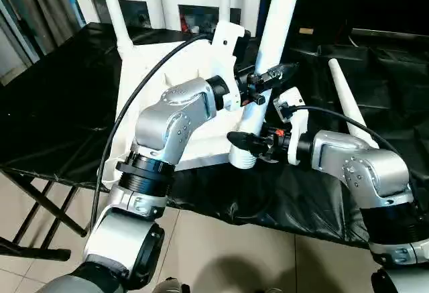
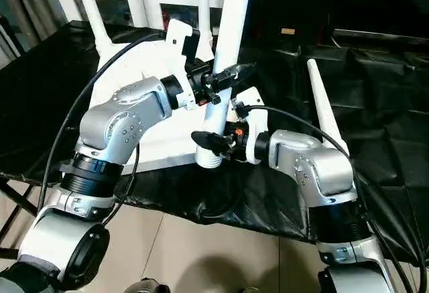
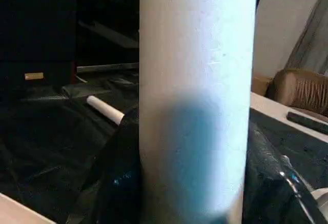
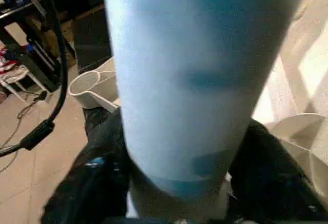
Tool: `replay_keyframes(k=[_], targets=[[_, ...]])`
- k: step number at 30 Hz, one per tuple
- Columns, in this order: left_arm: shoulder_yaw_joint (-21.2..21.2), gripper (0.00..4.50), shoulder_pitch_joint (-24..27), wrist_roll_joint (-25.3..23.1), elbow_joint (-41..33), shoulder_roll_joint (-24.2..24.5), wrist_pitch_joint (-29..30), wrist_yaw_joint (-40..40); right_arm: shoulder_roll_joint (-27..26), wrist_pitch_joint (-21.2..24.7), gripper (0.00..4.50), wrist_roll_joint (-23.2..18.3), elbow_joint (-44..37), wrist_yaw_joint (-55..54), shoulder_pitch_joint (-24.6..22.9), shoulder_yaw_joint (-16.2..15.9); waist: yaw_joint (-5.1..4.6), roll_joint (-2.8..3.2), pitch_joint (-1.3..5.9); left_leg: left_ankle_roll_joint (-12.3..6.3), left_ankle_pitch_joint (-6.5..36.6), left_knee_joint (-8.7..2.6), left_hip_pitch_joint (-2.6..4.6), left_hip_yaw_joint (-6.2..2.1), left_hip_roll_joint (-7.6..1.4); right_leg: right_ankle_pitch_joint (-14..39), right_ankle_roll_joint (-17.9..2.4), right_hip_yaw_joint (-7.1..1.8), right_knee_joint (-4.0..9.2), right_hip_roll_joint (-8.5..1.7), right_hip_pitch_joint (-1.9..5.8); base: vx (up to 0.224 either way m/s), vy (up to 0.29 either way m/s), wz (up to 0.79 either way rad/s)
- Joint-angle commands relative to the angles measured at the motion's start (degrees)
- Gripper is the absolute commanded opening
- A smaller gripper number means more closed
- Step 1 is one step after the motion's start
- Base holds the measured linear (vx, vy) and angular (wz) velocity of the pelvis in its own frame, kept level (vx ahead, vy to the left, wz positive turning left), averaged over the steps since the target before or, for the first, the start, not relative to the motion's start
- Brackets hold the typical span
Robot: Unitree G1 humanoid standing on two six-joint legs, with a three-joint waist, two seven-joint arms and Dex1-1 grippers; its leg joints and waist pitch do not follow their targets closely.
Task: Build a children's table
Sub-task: Pick table leg
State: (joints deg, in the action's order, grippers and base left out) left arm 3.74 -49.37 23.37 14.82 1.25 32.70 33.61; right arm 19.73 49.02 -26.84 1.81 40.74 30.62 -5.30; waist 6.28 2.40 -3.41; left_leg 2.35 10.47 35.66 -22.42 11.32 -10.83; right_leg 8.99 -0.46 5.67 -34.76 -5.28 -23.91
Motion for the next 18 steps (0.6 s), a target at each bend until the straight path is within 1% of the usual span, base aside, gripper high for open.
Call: replay_keyframes(k=[1, 2, 7, 11, 12, 13, 14, 16, 17, 18], targets=[[0.32, 1.82, -0.82, 0.72, -1.09, -0.09, 1.21, 0.87, -0.05, -0.83, 2.25, 0.56, 1.04, -0.45, 1.18, 0.18, -0.08, -0.93, 4.73, -1.35, 8.41, -4.00, 0.97, -1.39, -2.03, 15.68, -9.20, -2.80, 4.47, -3.40, 3.59, 0.000, 0.000, 0.00], [0.29, 1.82, -0.83, 0.76, -1.09, -0.10, 1.30, 0.86, -0.09, -0.86, 2.16, 0.55, 1.07, -0.44, 1.20, 0.20, -0.10, -0.79, 4.71, -1.29, 8.64, -4.02, 0.96, -1.39, -2.02, 15.80, -9.21, -2.79, 4.52, -3.38, 3.57, 0.000, 0.000, 0.00], [-0.20, 1.82, -0.85, 1.33, -1.03, -0.35, 2.29, 0.64, -0.41, -1.49, 1.94, 0.38, 1.44, 0.01, 1.33, 0.40, -0.08, -0.82, 4.74, -1.24, 8.65, -4.04, 0.99, -1.43, -2.07, 15.44, -9.37, -2.79, 4.43, -3.40, 3.62, 0.000, 0.000, 0.00], [-0.28, 1.82, -0.91, 1.54, -1.01, -0.31, 3.06, 0.65, -0.66, -1.85, 1.93, 0.22, 1.60, 0.25, 1.34, 0.62, -0.08, -0.83, 4.72, -1.26, 8.63, -4.02, 0.99, -1.40, -2.03, 15.55, -9.37, -2.79, 4.46, -3.39, 3.59, 0.000, 0.000, 0.00], [-0.17, 1.82, -0.91, 1.45, -1.07, -0.25, 3.33, 0.57, -0.62, -1.96, 1.93, 0.18, 1.59, 0.33, 1.24, 0.67, -0.09, -0.73, 4.70, -1.24, 8.78, -4.05, 0.98, -1.43, -2.03, 15.81, -9.23, -2.77, 4.52, -3.36, 3.59, 0.000, 0.000, 0.00], [0.53, 2.38, -0.88, 0.87, -1.22, 0.18, 3.27, 0.97, -0.60, -2.22, 1.92, 0.24, 1.66, 0.36, 1.10, 0.73, -0.08, -0.76, 4.70, -1.21, 8.81, -4.06, 0.99, -1.44, -2.04, 15.84, -9.19, -2.77, 4.52, -3.38, 3.61, 0.000, 0.000, 0.00], [0.63, 2.52, -0.80, 0.84, -1.34, 0.21, 2.80, 1.42, -0.66, -2.62, 1.92, 0.43, 1.81, 0.24, 0.94, 0.85, -0.09, -0.85, 4.69, -1.19, 8.89, -4.09, 0.99, -1.45, -2.06, 15.91, -9.16, -2.76, 4.52, -3.38, 3.60, 0.000, 0.000, 0.00], [0.63, 2.61, -0.79, 1.21, -1.47, 0.32, 2.74, 2.31, -0.93, -3.23, 1.91, 0.71, 2.11, -0.18, 0.69, 1.11, -0.05, -0.81, 4.70, -1.10, 8.86, -4.07, 0.98, -1.42, -2.02, 16.19, -9.11, -2.78, 4.56, -3.45, 3.55, 0.000, 0.000, 0.00], [0.51, 2.73, -0.80, 1.37, -1.49, 0.28, 2.84, 2.46, -1.01, -3.34, 1.91, 0.79, 2.19, -0.25, 0.65, 1.18, -0.07, -0.79, 4.70, -1.06, 8.96, -4.07, 1.01, -1.42, -2.04, 16.30, -9.18, -2.77, 4.58, -3.44, 3.53, 0.000, 0.000, 0.00], [0.25, 2.86, -0.84, 1.29, -1.36, 0.08, 1.66, 2.57, -1.49, -3.84, 1.91, 0.90, 2.35, -0.92, 0.45, 1.57, -0.09, -0.82, 4.69, -1.11, 8.90, -4.07, 0.97, -1.43, -2.03, 16.08, -9.15, -2.77, 4.54, -3.39, 3.58, 0.000, 0.000, 0.00]])
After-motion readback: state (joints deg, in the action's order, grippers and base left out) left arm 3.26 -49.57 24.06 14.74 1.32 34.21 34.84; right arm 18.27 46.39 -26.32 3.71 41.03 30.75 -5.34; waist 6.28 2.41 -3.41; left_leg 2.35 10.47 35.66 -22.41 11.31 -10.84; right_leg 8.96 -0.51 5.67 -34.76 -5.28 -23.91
